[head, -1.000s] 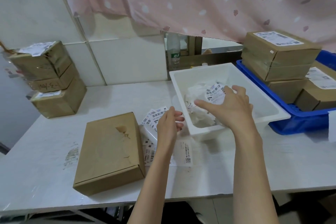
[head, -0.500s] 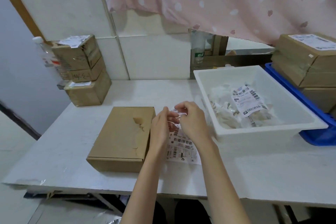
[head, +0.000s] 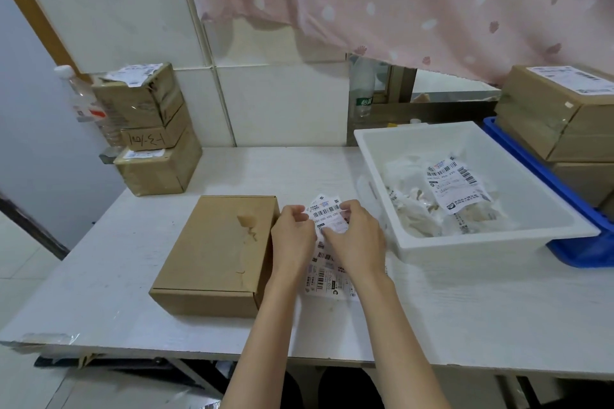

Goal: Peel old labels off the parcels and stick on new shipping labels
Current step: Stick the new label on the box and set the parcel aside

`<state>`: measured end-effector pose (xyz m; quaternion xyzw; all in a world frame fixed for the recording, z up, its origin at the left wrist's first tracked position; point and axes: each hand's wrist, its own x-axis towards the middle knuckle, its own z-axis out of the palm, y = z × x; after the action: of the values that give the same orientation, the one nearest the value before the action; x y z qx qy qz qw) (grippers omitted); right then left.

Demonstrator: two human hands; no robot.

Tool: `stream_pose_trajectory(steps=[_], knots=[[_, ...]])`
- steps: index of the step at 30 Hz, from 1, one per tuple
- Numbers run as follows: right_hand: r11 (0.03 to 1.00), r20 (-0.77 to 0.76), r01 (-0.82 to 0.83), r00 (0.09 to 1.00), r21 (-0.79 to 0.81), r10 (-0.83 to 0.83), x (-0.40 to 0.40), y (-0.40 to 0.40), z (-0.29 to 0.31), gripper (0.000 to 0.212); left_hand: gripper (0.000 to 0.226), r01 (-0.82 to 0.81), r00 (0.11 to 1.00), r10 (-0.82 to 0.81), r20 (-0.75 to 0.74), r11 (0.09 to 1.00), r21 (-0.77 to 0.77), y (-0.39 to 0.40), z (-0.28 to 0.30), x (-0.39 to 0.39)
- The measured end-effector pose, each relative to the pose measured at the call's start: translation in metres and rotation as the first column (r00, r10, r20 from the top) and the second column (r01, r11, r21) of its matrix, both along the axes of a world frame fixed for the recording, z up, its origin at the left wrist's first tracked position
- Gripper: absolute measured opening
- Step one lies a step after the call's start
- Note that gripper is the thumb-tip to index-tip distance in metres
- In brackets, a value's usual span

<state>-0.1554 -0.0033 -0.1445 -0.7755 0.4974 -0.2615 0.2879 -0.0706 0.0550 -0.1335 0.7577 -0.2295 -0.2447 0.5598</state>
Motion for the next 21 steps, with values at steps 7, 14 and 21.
stream_pose_trajectory(steps=[7, 14, 21], knots=[[0.999, -0.032, 0.006, 0.999, -0.044, -0.007, -0.005, 0.0, -0.008, 0.04, 0.039, -0.002, 0.996, -0.011, 0.084, 0.989, 0.15, -0.01, -0.01, 0.006], [0.999, 0.032, -0.034, 0.999, -0.016, 0.035, -0.007, -0.001, -0.011, 0.034, 0.013, -0.037, 0.985, 0.018, 0.174, 0.993, 0.109, -0.012, -0.011, 0.01], [0.995, 0.379, -0.09, 0.923, 0.036, 0.07, 0.0, 0.007, -0.008, 0.01, 0.017, 0.026, 0.999, -0.025, 0.037, 0.999, -0.024, -0.007, 0.003, 0.003]])
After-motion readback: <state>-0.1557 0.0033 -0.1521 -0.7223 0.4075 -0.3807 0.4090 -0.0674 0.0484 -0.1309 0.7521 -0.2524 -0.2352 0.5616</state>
